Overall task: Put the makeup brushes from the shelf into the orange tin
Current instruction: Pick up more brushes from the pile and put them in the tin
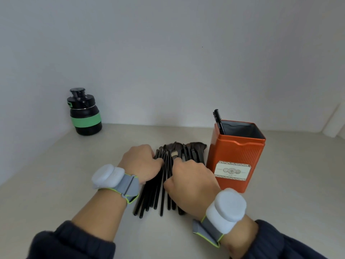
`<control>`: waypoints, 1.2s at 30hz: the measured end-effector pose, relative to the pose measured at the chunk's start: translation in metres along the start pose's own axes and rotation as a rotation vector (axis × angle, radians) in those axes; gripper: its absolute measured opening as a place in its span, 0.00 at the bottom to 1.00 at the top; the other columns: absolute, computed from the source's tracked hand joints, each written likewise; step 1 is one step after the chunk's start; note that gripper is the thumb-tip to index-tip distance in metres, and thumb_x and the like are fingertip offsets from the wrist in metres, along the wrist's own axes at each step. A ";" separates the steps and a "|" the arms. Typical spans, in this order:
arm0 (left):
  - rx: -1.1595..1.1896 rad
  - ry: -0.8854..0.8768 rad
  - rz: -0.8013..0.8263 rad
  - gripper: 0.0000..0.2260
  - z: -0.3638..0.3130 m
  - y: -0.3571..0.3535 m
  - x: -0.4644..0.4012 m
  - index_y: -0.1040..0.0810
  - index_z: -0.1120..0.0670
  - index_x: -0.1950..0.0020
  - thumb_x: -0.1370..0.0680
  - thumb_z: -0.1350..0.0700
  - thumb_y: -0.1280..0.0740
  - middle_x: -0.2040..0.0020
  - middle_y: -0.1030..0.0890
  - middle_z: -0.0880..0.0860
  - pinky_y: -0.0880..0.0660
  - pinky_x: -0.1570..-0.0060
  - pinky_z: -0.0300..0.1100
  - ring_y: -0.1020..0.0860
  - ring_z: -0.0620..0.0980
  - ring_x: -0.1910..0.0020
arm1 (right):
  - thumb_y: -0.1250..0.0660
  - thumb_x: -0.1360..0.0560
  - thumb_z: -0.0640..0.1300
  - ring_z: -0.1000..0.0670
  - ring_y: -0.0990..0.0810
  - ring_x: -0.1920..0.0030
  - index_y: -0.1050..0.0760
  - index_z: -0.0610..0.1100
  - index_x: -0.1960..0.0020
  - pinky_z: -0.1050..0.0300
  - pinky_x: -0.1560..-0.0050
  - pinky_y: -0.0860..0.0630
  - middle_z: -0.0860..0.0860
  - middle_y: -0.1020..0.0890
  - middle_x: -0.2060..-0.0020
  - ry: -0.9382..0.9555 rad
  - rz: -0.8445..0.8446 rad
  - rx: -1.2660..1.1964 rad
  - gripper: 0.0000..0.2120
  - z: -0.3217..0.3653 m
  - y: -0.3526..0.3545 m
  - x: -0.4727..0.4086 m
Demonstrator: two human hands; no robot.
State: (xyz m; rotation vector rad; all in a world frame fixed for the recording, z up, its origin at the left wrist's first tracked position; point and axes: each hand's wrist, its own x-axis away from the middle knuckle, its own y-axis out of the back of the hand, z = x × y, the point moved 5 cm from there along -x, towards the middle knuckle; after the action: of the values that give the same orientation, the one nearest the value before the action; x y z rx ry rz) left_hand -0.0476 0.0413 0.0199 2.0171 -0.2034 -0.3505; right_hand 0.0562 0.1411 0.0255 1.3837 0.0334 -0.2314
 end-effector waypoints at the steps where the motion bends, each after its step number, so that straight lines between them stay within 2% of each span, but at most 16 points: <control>1: 0.002 -0.004 0.003 0.14 0.000 0.000 0.000 0.16 0.58 0.53 0.27 0.50 0.35 0.61 0.14 0.56 0.19 0.69 0.42 0.19 0.51 0.77 | 0.40 0.22 0.44 0.45 0.27 0.63 0.30 0.41 0.47 0.56 0.66 0.34 0.47 0.25 0.60 -0.007 0.003 -0.014 0.08 -0.002 0.000 0.000; 4: 0.011 -0.018 0.005 0.14 -0.002 0.000 0.000 0.16 0.58 0.53 0.26 0.50 0.36 0.62 0.14 0.56 0.20 0.69 0.41 0.19 0.50 0.79 | 0.40 0.23 0.43 0.45 0.27 0.62 0.31 0.39 0.43 0.57 0.70 0.35 0.47 0.26 0.63 -0.016 -0.006 -0.060 0.11 -0.006 0.000 -0.001; 7: 0.053 -0.019 0.017 0.13 -0.003 -0.001 0.001 0.16 0.59 0.53 0.26 0.51 0.35 0.60 0.14 0.58 0.19 0.69 0.44 0.17 0.53 0.74 | 0.40 0.23 0.44 0.44 0.27 0.62 0.33 0.40 0.39 0.55 0.65 0.32 0.46 0.23 0.60 -0.016 -0.057 -0.095 0.15 -0.009 0.004 0.001; 8: 0.073 -0.021 0.020 0.12 -0.004 -0.002 0.001 0.17 0.58 0.53 0.26 0.51 0.35 0.58 0.14 0.59 0.18 0.67 0.46 0.17 0.55 0.70 | 0.40 0.24 0.45 0.44 0.27 0.62 0.34 0.41 0.39 0.54 0.64 0.32 0.47 0.23 0.60 -0.012 -0.081 -0.107 0.15 -0.009 0.006 0.002; 11: 0.124 -0.025 0.004 0.09 -0.004 -0.003 0.000 0.18 0.56 0.57 0.27 0.52 0.33 0.59 0.15 0.59 0.19 0.60 0.50 0.16 0.58 0.60 | 0.41 0.26 0.46 0.45 0.26 0.64 0.35 0.46 0.48 0.54 0.68 0.34 0.52 0.28 0.65 -0.002 -0.156 -0.165 0.08 -0.010 0.013 0.005; 13: 0.155 -0.019 0.001 0.11 -0.004 -0.004 0.000 0.17 0.59 0.57 0.28 0.52 0.33 0.59 0.15 0.59 0.19 0.59 0.51 0.17 0.58 0.59 | 0.41 0.26 0.46 0.45 0.25 0.65 0.34 0.48 0.49 0.53 0.69 0.33 0.53 0.27 0.66 0.008 -0.200 -0.209 0.07 -0.010 0.018 0.008; 15: 0.187 -0.007 0.003 0.13 -0.003 -0.004 -0.002 0.17 0.61 0.57 0.28 0.51 0.33 0.59 0.15 0.59 0.19 0.60 0.51 0.17 0.57 0.60 | 0.42 0.25 0.47 0.45 0.22 0.64 0.32 0.47 0.50 0.51 0.66 0.25 0.51 0.24 0.65 0.023 -0.249 -0.248 0.06 -0.011 0.024 0.010; 17: 0.239 0.013 -0.015 0.10 0.000 -0.003 -0.003 0.19 0.57 0.60 0.28 0.51 0.33 0.62 0.15 0.55 0.19 0.61 0.50 0.17 0.56 0.60 | 0.43 0.22 0.48 0.44 0.20 0.63 0.30 0.47 0.51 0.48 0.61 0.22 0.49 0.21 0.64 0.041 -0.288 -0.271 0.06 -0.011 0.028 0.012; 19: 0.299 0.028 -0.055 0.06 0.002 0.001 -0.004 0.22 0.50 0.63 0.27 0.51 0.33 0.62 0.17 0.49 0.21 0.56 0.45 0.18 0.54 0.57 | 0.44 0.19 0.50 0.43 0.20 0.62 0.28 0.48 0.51 0.47 0.60 0.21 0.49 0.19 0.63 0.066 -0.324 -0.302 0.08 -0.012 0.033 0.013; 21: 0.346 0.021 -0.092 0.04 0.002 0.006 -0.004 0.24 0.46 0.61 0.27 0.51 0.33 0.62 0.18 0.46 0.25 0.55 0.42 0.19 0.53 0.55 | 0.44 0.18 0.51 0.45 0.19 0.63 0.26 0.48 0.50 0.47 0.60 0.22 0.51 0.19 0.64 0.110 -0.347 -0.338 0.10 -0.013 0.037 0.015; 26: 0.467 -0.019 -0.166 0.03 -0.003 0.016 -0.003 0.21 0.47 0.56 0.24 0.53 0.33 0.66 0.19 0.45 0.33 0.68 0.38 0.23 0.42 0.65 | 0.41 0.18 0.52 0.49 0.21 0.66 0.24 0.48 0.51 0.49 0.63 0.24 0.52 0.21 0.68 0.197 -0.366 -0.438 0.11 -0.011 0.040 0.019; 29: 0.508 -0.026 -0.217 0.03 -0.004 0.022 -0.002 0.21 0.48 0.55 0.23 0.52 0.33 0.65 0.19 0.46 0.34 0.67 0.38 0.23 0.43 0.64 | 0.40 0.19 0.51 0.51 0.23 0.69 0.23 0.49 0.52 0.54 0.67 0.28 0.53 0.23 0.71 0.227 -0.398 -0.492 0.10 -0.010 0.042 0.023; 32: 0.568 -0.052 -0.242 0.04 -0.008 0.026 0.000 0.19 0.50 0.55 0.23 0.52 0.34 0.64 0.19 0.49 0.32 0.66 0.40 0.23 0.44 0.65 | 0.38 0.20 0.51 0.52 0.23 0.68 0.21 0.49 0.50 0.56 0.68 0.27 0.53 0.23 0.72 0.259 -0.441 -0.560 0.08 -0.010 0.047 0.027; 34: 0.730 -0.065 -0.226 0.05 -0.013 0.028 0.004 0.19 0.51 0.56 0.22 0.54 0.34 0.69 0.21 0.48 0.30 0.69 0.41 0.25 0.47 0.70 | 0.38 0.21 0.50 0.52 0.24 0.69 0.21 0.49 0.49 0.58 0.68 0.28 0.55 0.25 0.73 0.289 -0.484 -0.594 0.08 -0.010 0.052 0.031; 36: 0.984 -0.058 -0.185 0.08 -0.019 0.031 0.011 0.20 0.51 0.60 0.22 0.56 0.34 0.74 0.26 0.46 0.35 0.78 0.37 0.31 0.45 0.78 | 0.36 0.22 0.48 0.53 0.25 0.71 0.20 0.49 0.50 0.64 0.70 0.31 0.56 0.27 0.75 0.309 -0.547 -0.639 0.07 -0.012 0.059 0.036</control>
State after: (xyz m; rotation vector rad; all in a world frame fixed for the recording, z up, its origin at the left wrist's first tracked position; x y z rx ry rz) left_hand -0.0306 0.0403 0.0535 3.0111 -0.2545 -0.4808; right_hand 0.1031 0.1577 0.0751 0.7351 0.6920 -0.4166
